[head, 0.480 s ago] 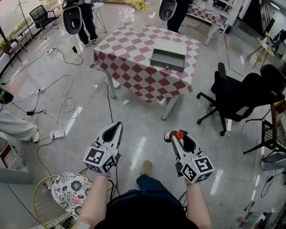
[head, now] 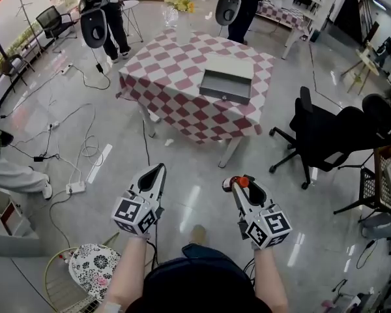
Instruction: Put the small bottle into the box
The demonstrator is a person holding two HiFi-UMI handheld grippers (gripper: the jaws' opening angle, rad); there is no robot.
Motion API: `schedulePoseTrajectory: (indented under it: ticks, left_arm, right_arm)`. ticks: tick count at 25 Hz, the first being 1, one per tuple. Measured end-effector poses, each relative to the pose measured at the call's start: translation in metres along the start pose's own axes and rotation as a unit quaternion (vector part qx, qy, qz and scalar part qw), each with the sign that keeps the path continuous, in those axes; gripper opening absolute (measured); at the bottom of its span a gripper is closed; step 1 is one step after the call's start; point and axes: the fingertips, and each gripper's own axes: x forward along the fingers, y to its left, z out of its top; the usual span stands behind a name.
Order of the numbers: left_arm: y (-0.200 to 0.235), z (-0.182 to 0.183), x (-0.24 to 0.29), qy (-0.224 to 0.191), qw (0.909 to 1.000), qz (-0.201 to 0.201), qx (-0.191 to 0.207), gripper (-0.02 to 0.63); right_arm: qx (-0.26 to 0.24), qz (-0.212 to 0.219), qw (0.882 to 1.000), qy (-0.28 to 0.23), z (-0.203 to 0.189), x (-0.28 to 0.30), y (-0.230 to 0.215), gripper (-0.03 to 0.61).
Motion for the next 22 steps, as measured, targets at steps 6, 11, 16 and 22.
schedulePoseTrajectory:
  ticks: [6,11,16,22]
  left_arm:
    - [0.000,0.000,0.050,0.001,1.0000,-0.008,0.003,0.000]
    - [-0.002,0.004,0.080,-0.006,0.9999,-0.013,0.004,0.000]
    - [0.003,-0.001,0.101,0.002,1.0000,-0.008,-0.002,0.000]
    - [0.002,-0.004,0.118,0.012,0.9999,-0.011,0.000,0.000]
  right_arm:
    - [-0.001,0.006,1.000,-0.002,0.008,0.024,-0.034,0.149]
    - [0.001,0.008,1.000,-0.009,0.018,0.038,-0.057,0.150]
    - [0.007,0.009,1.000,-0.005,0.020,0.050,-0.077,0.150]
    - [0.017,0.007,1.000,-0.002,0.019,0.058,-0.092,0.150]
